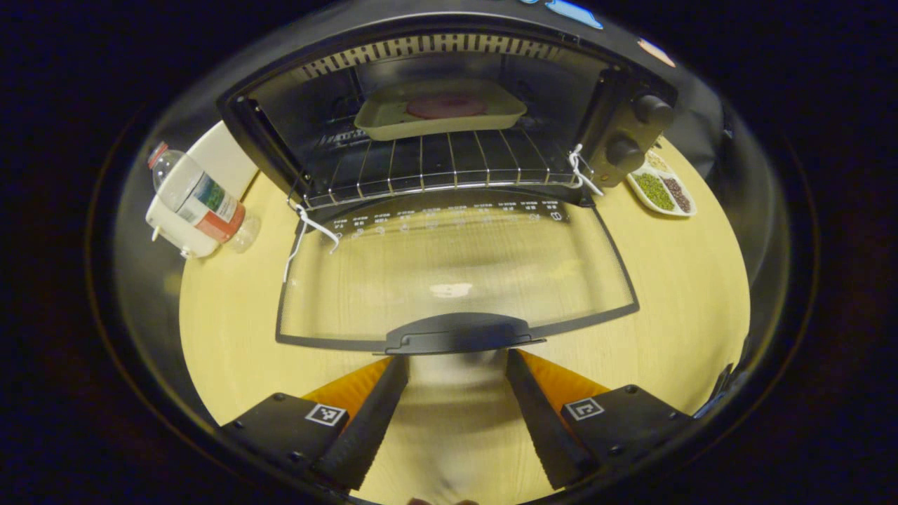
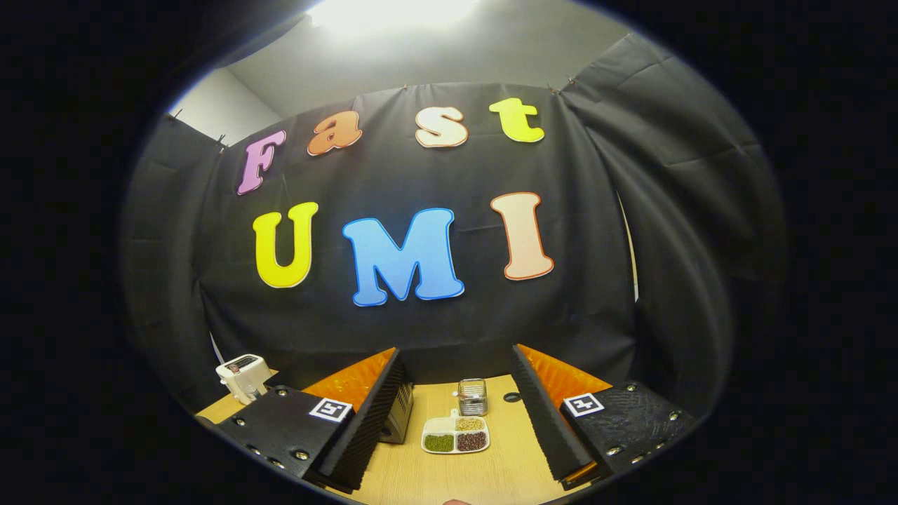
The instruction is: Open the electric oven with the left hand, put the food in, and close the electric oven.
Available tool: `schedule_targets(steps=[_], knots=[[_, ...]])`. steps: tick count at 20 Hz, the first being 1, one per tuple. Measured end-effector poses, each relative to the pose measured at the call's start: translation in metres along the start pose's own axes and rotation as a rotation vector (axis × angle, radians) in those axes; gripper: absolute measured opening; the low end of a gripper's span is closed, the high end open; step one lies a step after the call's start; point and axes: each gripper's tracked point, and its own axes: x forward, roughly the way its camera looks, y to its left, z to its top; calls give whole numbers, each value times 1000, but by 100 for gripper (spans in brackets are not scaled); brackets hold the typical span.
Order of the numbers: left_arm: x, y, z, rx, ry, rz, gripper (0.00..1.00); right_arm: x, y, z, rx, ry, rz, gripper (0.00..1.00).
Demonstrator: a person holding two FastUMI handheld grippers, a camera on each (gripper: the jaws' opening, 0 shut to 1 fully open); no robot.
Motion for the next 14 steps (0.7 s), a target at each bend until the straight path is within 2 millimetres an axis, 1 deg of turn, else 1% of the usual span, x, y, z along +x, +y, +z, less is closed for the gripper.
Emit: schedule_targets(steps=[1, 3, 4, 5, 6, 7, 11, 12, 13, 14], knots=[[2, 1, 0, -2, 9, 2, 100, -1, -1, -1, -1, 1, -3, 94], [4, 0, 2, -23, 19, -5, 100, -2, -1, -1, -4, 2, -10, 94], [6, 0, 0, -37, 31, -10, 97, -2, 0, -2, -6, 3, -12, 94], [6, 0, 2, -37, 33, -14, 100, -1, 2, -3, -7, 5, -12, 94], [5, 0, 1, -29, 35, -14, 97, 0, 4, -4, -7, 8, -11, 94], [5, 0, 1, -24, 35, -12, 97, 0, 6, -5, -8, 11, -10, 94], [-6, 0, 3, -26, 5, -17, 97, 3, 18, -4, -11, 12, 5, 94], [-10, 0, 4, -24, -2, -23, 100, 3, 21, -5, -13, 14, 12, 94], [-13, 0, 5, -28, -7, -30, 100, 3, 26, -6, -13, 16, 19, 94], [-18, 0, 6, -31, -16, -34, 97, 3, 29, -6, -13, 16, 25, 94]])
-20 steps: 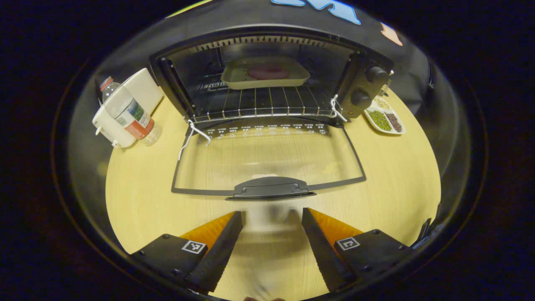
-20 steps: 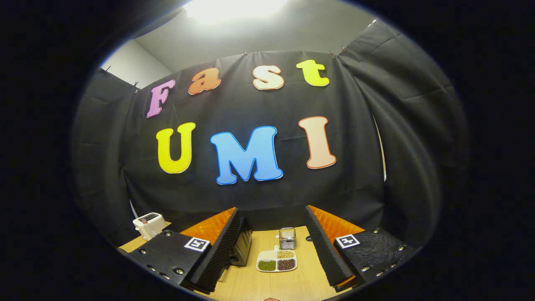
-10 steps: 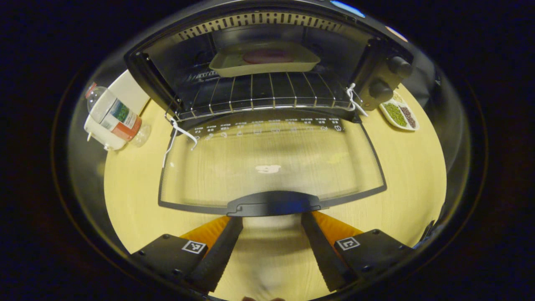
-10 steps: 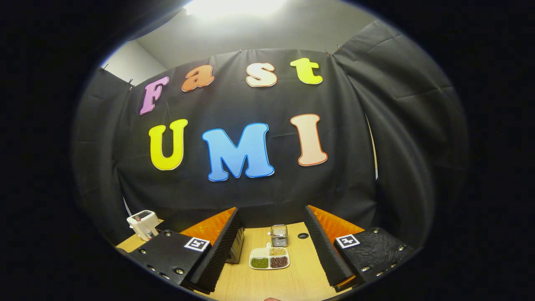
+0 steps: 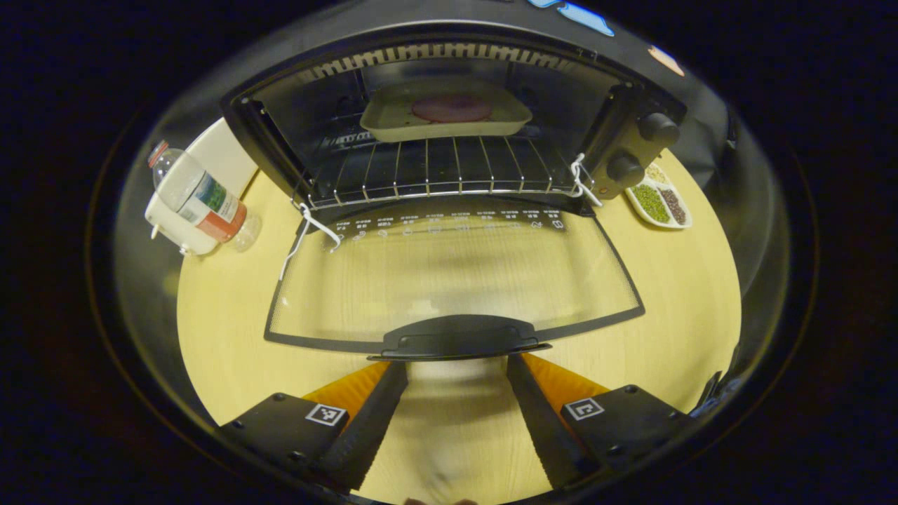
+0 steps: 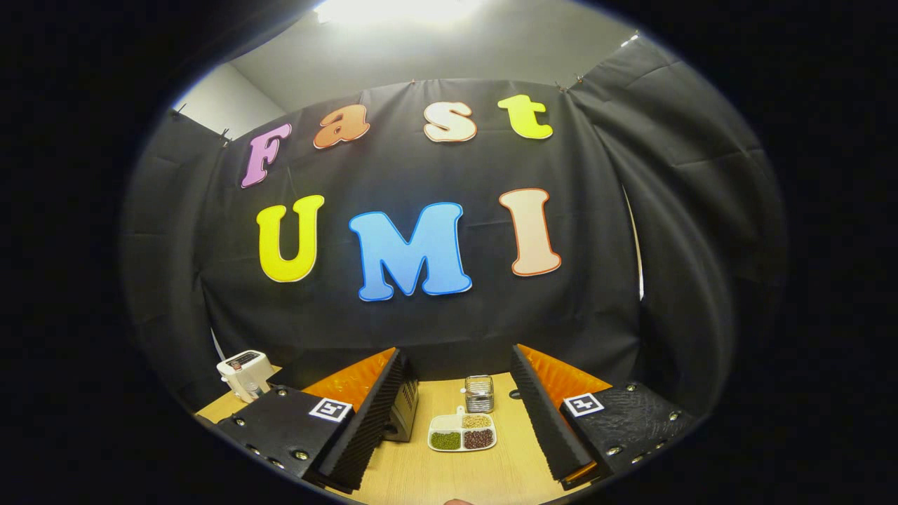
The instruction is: Open the electric oven with the left hand, put the food in, and close the electric oven.
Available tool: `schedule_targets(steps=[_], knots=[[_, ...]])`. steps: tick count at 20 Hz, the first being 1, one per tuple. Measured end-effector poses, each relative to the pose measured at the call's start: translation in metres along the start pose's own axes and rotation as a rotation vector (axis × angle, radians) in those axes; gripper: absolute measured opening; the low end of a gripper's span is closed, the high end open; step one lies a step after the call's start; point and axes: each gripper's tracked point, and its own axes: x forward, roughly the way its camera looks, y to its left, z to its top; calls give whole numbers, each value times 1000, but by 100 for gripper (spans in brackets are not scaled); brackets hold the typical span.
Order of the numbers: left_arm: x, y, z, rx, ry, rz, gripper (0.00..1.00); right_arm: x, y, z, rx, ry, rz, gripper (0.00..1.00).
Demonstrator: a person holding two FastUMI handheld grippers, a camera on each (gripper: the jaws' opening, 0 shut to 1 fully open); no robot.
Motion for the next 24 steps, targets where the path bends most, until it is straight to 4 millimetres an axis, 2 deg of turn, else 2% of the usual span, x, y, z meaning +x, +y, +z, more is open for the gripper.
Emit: schedule_targets(steps=[3, 4, 5, 6, 10, 12, 13, 19, 20, 21, 22, 24], knots=[[-12, 0, 3, 10, -32, -2, 100, -2, 7, 0, -9, -4, 12, 94], [-16, 0, 4, 8, -41, -5, 97, -3, 8, 0, -14, -4, 14, 94], [-19, -1, 6, 4, -51, -8, 100, -4, 9, 0, -16, -2, 16, 94], [-23, -1, 8, 2, -63, -10, 97, -5, 10, -1, -16, 5, 19, 94], [-31, 3, 17, 28, -111, 12, 97, -9, 11, -4, -11, 12, 22, 94], [-34, 2, 23, 25, -126, 16, 100, -14, 8, -4, -11, 13, 18, 94], [-35, 2, 25, 26, -132, 17, 97, -14, 6, -4, -13, 12, 15, 94], [-40, 0, 31, 37, -149, 31, 97, -15, -4, -7, -6, 22, 1, 94], [-41, 0, 32, 41, -154, 36, 100, -16, -5, -7, -2, 24, 0, 94], [-41, 0, 34, 43, -160, 39, 97, -16, -6, -8, 1, 26, 0, 94], [-42, 0, 35, 40, -167, 41, 100, -16, -8, -8, 1, 27, 1, 94], [-44, 0, 40, 32, -178, 43, 97, -15, -8, -8, -2, 27, 7, 94]])
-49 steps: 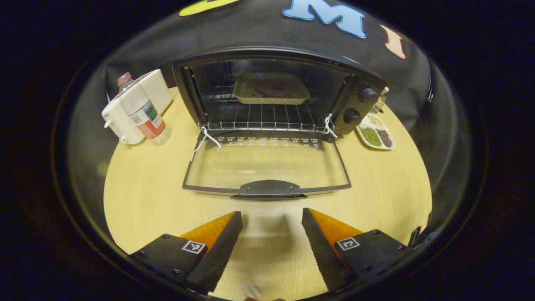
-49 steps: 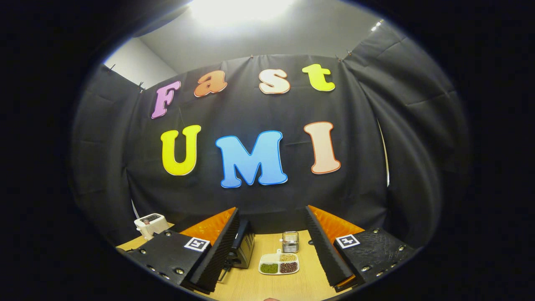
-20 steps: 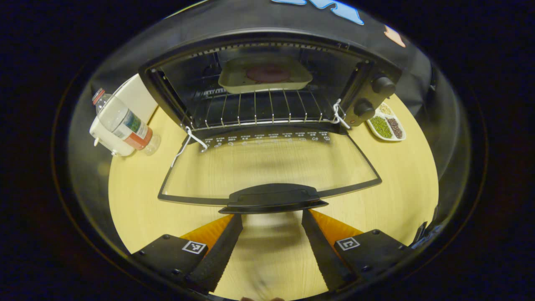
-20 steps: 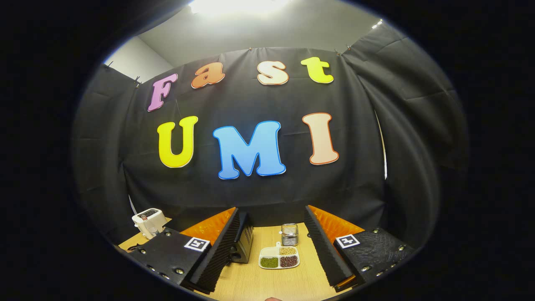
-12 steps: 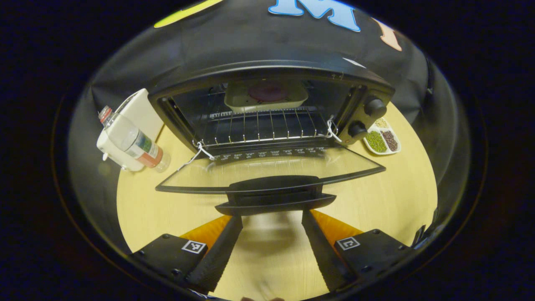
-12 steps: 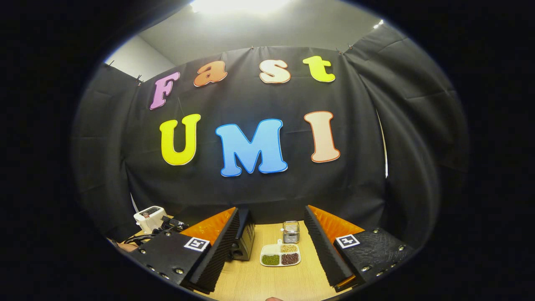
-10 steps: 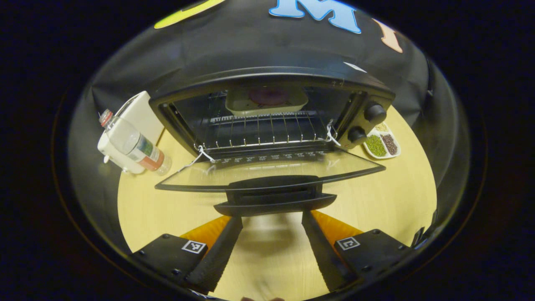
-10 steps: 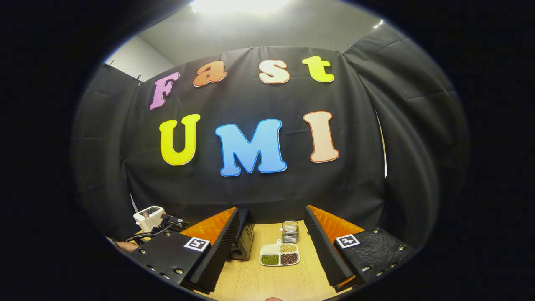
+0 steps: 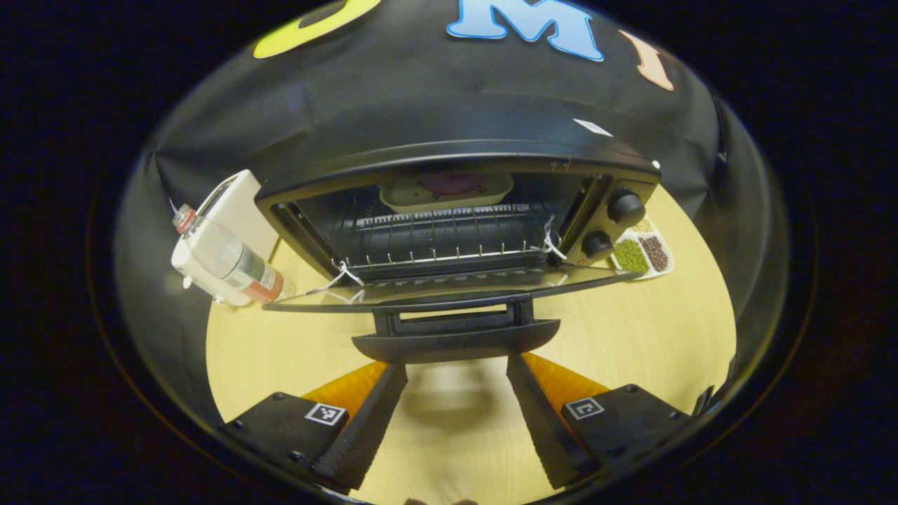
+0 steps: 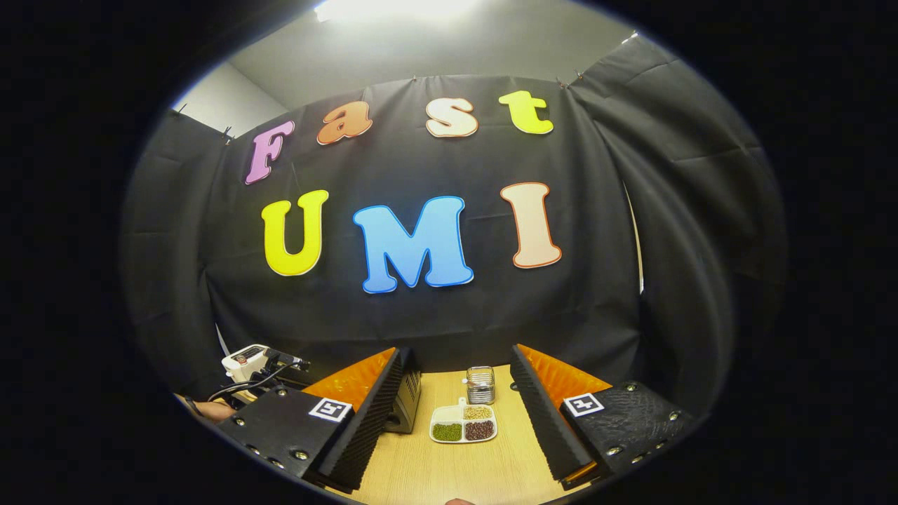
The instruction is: Open the electric oven with the left hand, put the food in, and close the electric oven.
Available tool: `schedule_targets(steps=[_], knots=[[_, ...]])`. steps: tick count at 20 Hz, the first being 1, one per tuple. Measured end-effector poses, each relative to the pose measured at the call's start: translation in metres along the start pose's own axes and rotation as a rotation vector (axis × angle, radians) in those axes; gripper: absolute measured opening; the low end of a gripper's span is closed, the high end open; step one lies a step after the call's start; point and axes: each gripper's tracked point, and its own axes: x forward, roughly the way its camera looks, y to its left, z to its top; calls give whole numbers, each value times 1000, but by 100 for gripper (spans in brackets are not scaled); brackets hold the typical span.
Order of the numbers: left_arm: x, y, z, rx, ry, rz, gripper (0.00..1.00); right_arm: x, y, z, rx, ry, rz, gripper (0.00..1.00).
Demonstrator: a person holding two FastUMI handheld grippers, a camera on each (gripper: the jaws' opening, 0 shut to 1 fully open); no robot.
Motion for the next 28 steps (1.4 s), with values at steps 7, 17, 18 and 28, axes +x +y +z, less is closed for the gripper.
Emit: schedule_targets(steps=[7, 17, 18, 28], knots=[[-17, -2, 13, -17, -48, 12, 97, 5, -3, 0, -6, 6, 27, 94], [-109, -24, 71, -93, -439, 8, 97, 29, 9, -6, -13, 18, 120, 94], [-129, -27, 82, -104, -513, 10, 97, 33, 13, -4, -13, 13, 131, 94], [-307, -18, 161, -99, -979, 11, 100, 21, 52, 61, -30, -85, 124, 94]])
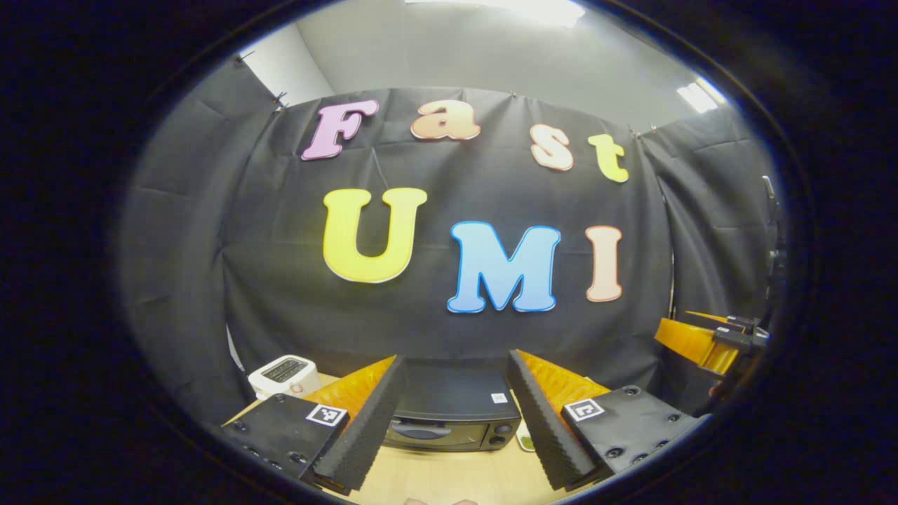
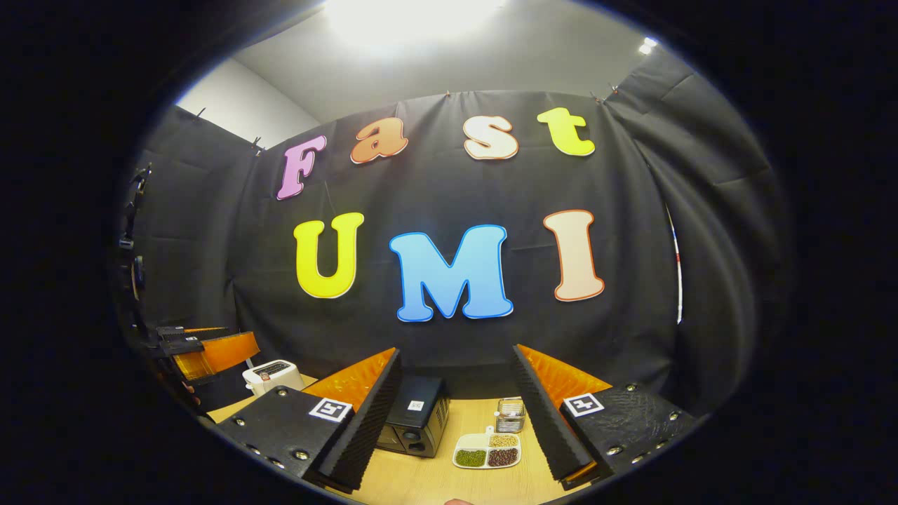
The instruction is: Open the electric oven with the left hand, put the food in, and close the electric oven.
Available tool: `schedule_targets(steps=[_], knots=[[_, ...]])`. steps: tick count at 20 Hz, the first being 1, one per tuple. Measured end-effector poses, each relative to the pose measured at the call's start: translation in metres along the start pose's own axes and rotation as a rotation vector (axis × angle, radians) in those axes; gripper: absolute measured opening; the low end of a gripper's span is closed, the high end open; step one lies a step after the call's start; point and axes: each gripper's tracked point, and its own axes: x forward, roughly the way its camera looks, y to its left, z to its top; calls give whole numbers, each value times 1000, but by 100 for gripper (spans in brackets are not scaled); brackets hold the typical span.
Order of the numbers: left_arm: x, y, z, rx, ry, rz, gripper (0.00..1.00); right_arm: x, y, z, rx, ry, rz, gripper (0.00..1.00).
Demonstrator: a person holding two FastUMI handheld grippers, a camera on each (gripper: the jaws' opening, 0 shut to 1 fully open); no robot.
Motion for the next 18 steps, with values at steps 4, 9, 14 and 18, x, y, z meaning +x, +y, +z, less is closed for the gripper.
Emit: schedule_targets(steps=[4, 9, 14, 18], knots=[[-13, 10, 19, 35, -49, -25, 99, -15, 21, 8, 0, -4, -24, 94], [-27, 25, 26, 17, -53, -55, 96, -30, 43, 14, -12, -16, -57, 94], [-42, 46, 33, 25, -65, -81, 93, -44, 60, 15, -7, -21, -85, 94], [-53, 65, 36, 34, -70, -99, 91, -54, 76, 14, -1, -19, -96, 94]])
